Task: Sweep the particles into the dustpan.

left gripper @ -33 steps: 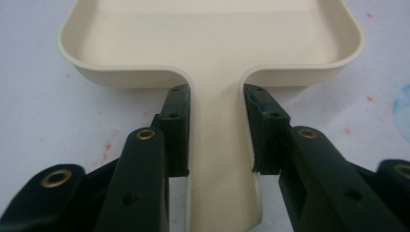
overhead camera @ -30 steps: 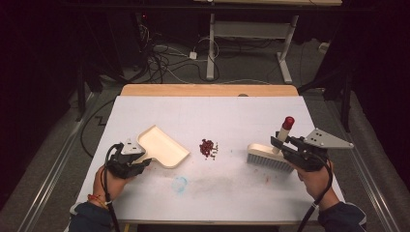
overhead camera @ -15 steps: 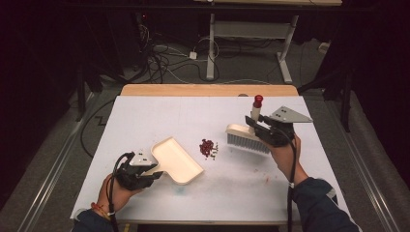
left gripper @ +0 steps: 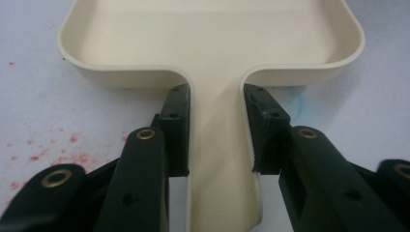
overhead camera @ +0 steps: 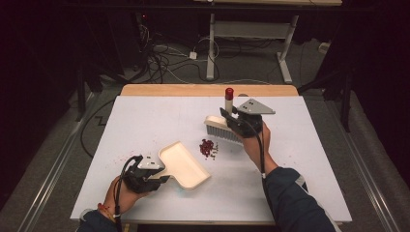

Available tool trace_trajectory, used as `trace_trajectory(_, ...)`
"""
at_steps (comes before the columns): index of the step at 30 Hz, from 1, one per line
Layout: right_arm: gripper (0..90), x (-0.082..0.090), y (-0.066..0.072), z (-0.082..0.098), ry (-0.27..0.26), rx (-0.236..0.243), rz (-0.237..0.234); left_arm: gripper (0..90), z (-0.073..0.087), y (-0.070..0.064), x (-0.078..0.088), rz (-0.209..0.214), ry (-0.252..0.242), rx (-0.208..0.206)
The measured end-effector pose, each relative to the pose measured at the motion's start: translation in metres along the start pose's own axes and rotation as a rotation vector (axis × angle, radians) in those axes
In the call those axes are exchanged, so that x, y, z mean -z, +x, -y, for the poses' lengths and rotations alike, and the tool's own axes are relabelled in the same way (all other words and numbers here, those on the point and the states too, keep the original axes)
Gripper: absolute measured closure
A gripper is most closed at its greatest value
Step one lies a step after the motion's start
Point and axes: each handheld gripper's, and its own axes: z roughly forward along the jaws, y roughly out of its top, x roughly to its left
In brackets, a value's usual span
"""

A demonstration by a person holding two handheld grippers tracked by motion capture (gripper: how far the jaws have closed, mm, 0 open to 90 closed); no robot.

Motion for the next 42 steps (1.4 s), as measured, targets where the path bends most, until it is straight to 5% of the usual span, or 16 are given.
trace_trajectory(5,70.4,-0.014,0.007,0.008,0.015,-0.011,-0.004,63.8,0.0,-0.001,-0.001,-0.002,0.001,0.003)
trace_trajectory(14,69.4,0.002,0.036,0.016,0.003,0.001,-0.108,63.7,-0.003,-0.01,-0.012,-0.026,0.006,0.029)
trace_trajectory(19,68.6,0.009,0.047,0.018,0.025,0.002,-0.086,63.7,-0.01,-0.02,-0.022,-0.048,0.012,0.076)
trace_trajectory(27,68.6,0.02,0.063,0.02,0.033,-0.01,-0.092,63.7,-0.021,-0.03,-0.032,-0.085,0.009,0.096)
trace_trajectory(42,68.3,0.036,0.097,0.022,0.015,-0.017,-0.144,63.6,-0.022,-0.025,-0.037,-0.098,0.007,0.105)
